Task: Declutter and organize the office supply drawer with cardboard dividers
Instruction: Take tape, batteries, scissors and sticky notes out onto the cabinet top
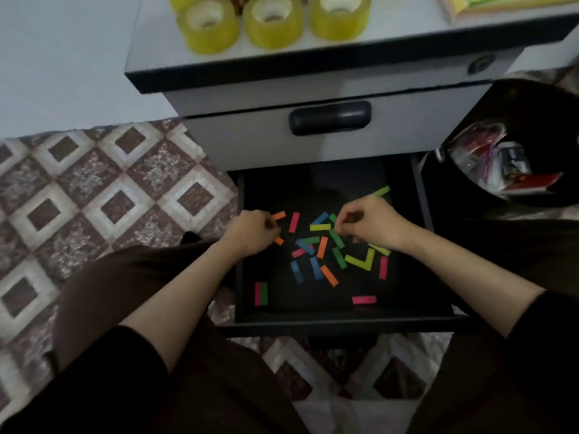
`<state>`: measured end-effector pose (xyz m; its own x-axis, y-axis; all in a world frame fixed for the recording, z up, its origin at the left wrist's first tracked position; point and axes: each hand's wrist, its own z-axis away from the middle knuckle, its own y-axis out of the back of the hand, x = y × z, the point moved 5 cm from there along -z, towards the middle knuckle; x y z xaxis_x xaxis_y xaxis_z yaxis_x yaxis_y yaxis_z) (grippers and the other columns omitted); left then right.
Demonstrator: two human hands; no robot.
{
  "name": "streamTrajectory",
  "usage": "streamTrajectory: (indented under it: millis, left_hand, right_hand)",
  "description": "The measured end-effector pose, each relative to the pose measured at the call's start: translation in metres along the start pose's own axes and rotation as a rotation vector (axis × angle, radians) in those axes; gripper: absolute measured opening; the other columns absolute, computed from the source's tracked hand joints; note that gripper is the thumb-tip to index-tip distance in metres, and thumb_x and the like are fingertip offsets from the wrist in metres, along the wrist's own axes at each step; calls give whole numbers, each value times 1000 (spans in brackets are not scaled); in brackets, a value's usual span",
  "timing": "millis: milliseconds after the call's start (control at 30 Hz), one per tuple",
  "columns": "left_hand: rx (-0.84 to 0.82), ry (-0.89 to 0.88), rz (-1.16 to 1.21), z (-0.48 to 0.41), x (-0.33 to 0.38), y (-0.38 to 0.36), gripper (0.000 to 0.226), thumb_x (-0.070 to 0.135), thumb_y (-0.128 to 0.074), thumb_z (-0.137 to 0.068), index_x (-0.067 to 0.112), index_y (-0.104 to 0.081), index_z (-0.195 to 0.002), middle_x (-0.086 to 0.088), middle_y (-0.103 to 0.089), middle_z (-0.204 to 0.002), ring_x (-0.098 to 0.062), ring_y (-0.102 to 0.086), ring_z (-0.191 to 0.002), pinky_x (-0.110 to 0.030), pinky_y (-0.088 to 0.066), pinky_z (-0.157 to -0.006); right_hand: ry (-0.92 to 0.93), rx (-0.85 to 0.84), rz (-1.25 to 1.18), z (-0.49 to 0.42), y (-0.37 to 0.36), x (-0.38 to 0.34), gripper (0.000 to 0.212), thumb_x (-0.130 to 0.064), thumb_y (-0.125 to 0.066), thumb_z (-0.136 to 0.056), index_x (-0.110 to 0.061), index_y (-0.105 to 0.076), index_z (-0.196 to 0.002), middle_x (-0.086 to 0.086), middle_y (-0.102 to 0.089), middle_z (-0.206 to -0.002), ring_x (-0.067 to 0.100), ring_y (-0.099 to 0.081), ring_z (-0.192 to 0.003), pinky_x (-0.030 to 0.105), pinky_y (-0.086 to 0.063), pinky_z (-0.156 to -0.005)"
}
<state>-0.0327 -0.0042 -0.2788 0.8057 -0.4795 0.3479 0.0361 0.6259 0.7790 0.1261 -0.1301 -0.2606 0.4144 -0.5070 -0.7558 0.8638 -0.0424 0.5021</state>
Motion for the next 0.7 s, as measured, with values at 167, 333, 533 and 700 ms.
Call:
streamTrajectory:
  millis: [167,333,533,700]
  left_hand:
    - [-272,86,-158,0,0,-35,22,12,-43,-91,2,-63,-92,-18,-66,-103,-32,-64,-91,-37,-53,-79]
    - [-558,210,-212,18,3,-65,31,9,-32,-99,-5,-52,-118,-20,-57,-116,-33,-60,-100,-38,-49,-88]
    - [-525,203,-370,18,-11,-85,28,17,-50,-95,-1,-55,-116,-16,-58,-120,-30,-60,-105,-30,-49,-79]
    - [-487,116,-504,14,-10,-94,59,50,-73,-72,4,-58,-105,-7,-59,-105,-24,-60,-101,-28,-45,-74]
  right_hand:
    - [18,-108,153,2,-18,4,9,-13,-65,-85,-16,-70,-77,-11,-59,-70,-3,-51,-59,14,-39,-65]
    - [-99,-209,253,-2,-28,25,9,-12,-61,-88,-15,-68,-84,-8,-59,-80,3,-54,-74,19,-44,-70]
    - [-264,-367,681,2,-39,59,30,-38,-72,-79,-14,-55,-76,2,-60,-93,19,-59,-96,30,-44,-69]
    - [-258,-513,925,14,-64,90,72,-73,-58,-70,-10,-56,-105,3,-59,-109,22,-57,-103,28,-39,-74]
